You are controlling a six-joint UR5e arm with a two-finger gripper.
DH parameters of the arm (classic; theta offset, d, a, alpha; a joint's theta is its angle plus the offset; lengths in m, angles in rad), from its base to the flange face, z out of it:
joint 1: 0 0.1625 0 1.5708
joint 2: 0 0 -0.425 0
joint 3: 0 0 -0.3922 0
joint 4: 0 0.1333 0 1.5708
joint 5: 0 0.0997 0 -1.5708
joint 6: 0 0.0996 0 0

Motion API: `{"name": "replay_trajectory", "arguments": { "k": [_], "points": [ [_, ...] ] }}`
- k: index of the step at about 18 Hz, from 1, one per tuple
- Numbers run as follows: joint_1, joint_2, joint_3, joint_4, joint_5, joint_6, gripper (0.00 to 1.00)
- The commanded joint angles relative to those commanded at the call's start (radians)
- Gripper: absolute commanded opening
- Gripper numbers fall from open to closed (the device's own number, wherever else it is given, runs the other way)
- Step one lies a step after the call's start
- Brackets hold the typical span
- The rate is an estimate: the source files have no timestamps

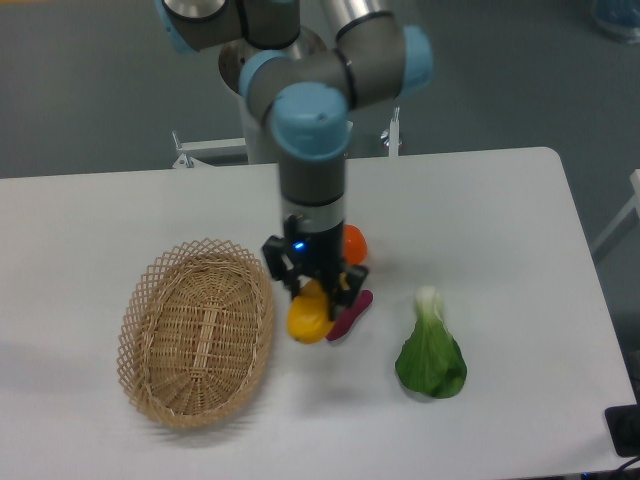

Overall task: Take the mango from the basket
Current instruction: 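Lift the mango out of the basket and carry it past the orange, then raise the held mango higher above the table beside the bok choy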

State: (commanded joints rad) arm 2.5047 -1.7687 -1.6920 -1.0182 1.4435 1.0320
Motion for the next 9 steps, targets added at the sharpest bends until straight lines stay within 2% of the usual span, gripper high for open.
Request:
{"name": "replay_trajectory", "arguments": {
  "k": [2, 5, 9],
  "points": [
    [0.055, 0.024, -0.001, -0.051, -0.003, 0.092, 0.55],
    [0.132, 0.025, 0.003, -0.057, -0.037, 0.186, 0.55],
    [0.195, 0.023, 0.009, -0.059, -0.061, 0.276, 0.55]
  ]
}}
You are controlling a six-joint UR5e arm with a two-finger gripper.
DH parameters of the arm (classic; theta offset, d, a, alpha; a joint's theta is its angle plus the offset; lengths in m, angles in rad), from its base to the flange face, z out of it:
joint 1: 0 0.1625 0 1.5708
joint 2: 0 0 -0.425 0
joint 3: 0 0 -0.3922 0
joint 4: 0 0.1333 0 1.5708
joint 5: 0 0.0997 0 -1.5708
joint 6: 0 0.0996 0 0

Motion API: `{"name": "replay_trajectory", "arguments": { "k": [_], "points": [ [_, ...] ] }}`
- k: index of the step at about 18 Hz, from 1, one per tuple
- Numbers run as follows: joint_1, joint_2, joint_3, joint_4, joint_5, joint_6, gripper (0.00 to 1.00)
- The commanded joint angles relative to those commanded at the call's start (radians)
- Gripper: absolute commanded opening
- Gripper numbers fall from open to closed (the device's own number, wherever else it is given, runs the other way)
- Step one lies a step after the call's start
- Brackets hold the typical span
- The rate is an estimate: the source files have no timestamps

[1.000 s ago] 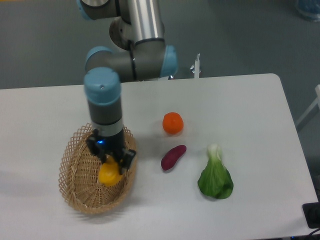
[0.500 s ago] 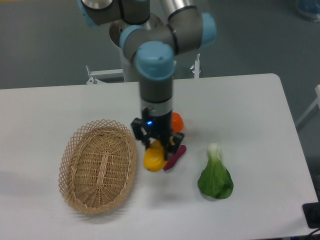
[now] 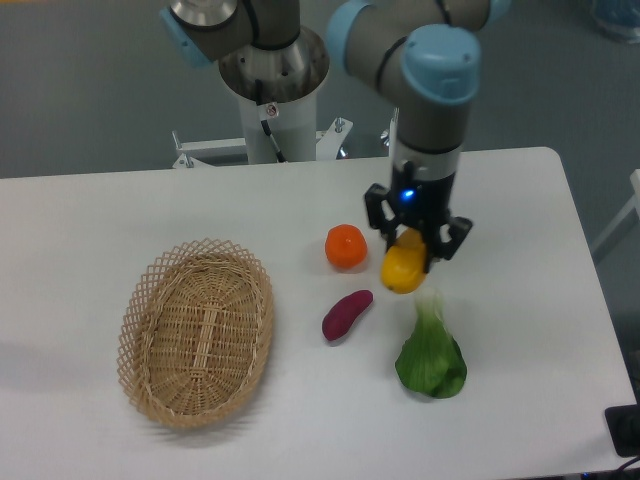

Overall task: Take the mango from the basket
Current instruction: 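Raise the held mango higher above the table beside the bok choy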

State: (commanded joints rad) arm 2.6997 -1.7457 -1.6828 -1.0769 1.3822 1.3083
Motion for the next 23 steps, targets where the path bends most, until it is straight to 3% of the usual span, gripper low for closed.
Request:
{"name": "replay_trajectory", "arguments": {
  "k": [23],
  "points": [
    [0.023, 0.0, -0.014, 0.0, 0.001, 0.006, 0.55]
  ]
}}
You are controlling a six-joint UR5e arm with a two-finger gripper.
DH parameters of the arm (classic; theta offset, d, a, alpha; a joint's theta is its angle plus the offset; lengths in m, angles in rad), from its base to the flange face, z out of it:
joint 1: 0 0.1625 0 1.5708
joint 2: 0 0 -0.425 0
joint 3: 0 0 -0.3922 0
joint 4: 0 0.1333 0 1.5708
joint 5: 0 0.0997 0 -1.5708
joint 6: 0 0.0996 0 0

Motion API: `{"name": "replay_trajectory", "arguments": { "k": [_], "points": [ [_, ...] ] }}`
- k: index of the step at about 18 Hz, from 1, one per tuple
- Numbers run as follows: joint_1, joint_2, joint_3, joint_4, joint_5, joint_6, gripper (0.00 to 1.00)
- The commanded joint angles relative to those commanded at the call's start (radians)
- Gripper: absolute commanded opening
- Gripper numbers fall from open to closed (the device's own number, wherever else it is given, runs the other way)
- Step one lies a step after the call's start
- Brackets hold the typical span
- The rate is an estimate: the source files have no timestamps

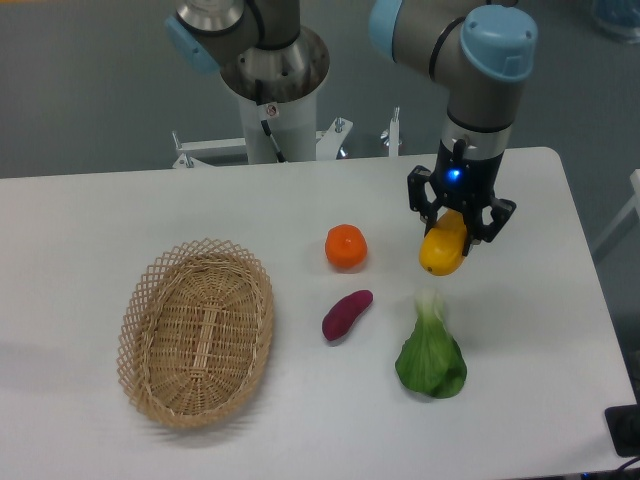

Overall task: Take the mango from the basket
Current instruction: 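Raise the held mango higher above the table beside the bok choy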

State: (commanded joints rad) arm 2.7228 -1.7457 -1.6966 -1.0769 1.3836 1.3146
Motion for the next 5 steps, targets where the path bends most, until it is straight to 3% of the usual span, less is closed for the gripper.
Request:
{"name": "replay_trajectory", "arguments": {
  "k": [5],
  "points": [
    [-0.002, 0.0, 0.002, 0.0, -0.002, 0.0, 0.56]
  ]
}}
